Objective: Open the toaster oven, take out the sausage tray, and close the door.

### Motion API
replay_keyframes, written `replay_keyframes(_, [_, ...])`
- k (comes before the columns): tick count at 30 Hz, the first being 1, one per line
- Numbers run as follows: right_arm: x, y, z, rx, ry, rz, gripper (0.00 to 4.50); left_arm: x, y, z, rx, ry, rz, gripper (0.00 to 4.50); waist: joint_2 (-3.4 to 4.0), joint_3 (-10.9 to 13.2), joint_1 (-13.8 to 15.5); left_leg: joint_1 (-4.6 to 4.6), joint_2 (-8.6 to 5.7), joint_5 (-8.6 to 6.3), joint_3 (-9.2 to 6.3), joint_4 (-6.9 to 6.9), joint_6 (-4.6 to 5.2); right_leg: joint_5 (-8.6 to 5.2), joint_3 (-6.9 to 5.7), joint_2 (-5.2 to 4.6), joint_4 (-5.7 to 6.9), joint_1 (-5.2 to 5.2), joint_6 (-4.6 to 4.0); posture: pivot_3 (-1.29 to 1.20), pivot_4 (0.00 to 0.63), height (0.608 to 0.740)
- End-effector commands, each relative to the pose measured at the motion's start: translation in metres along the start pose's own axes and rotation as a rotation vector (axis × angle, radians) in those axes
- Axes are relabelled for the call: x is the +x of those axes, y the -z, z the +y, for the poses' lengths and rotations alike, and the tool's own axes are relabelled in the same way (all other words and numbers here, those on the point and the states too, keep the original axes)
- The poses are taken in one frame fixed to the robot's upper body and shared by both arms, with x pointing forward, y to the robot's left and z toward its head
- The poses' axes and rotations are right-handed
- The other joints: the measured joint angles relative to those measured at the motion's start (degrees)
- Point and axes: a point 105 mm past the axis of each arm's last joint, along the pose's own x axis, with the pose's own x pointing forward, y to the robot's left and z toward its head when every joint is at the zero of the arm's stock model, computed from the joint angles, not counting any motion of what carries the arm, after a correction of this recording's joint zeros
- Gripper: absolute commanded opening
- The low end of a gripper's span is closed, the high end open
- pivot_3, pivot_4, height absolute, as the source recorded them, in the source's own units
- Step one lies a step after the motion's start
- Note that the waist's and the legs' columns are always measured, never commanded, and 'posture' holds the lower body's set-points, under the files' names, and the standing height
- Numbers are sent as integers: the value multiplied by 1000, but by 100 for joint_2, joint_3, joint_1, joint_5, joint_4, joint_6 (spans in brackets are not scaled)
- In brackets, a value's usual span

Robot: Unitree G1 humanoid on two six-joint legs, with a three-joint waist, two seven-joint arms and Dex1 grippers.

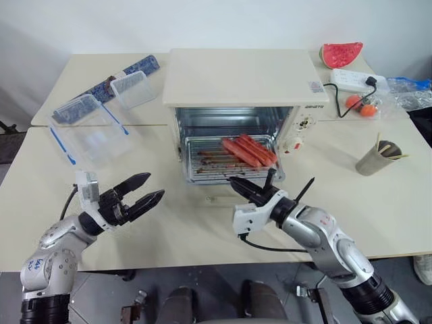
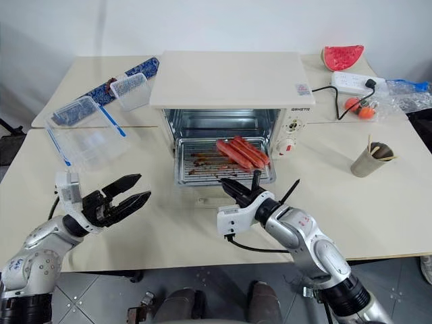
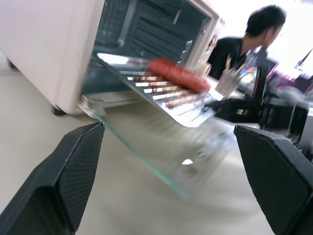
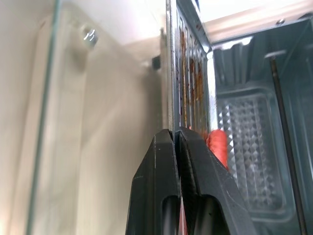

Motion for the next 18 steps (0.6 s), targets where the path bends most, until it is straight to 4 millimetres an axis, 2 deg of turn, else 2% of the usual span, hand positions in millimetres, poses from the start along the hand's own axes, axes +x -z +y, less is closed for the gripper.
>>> replay_keyframes(1, [-7,-6,-21,-48,73,-28,13,11,-6,-2,-123,4,36,4500,-1,1,8,0,0,0,-4,3,0,0,2,0,2,1,0,0,150,740])
replay_keyframes(6, [-8,-1,-22,-100,74,-24,13,28,-8,-12,-236,73,109,4500,-2,1,11,0,-3,0,-39,7,0,0,4,0,6,1,0,0,150,740])
replay_keyframes(14, [-15,-7,-16,-106,48,-61,13,43,-2,-17,-376,106,176,4500,-3,1,21,1,-3,1,-41,9,-1,0,5,0,6,3,0,0,150,740])
replay_keyframes(18, [-19,-11,-14,-118,22,-94,13,53,1,-20,-509,120,195,4500,-4,2,77,1,-3,1,-44,19,-1,0,7,0,6,5,0,0,150,740])
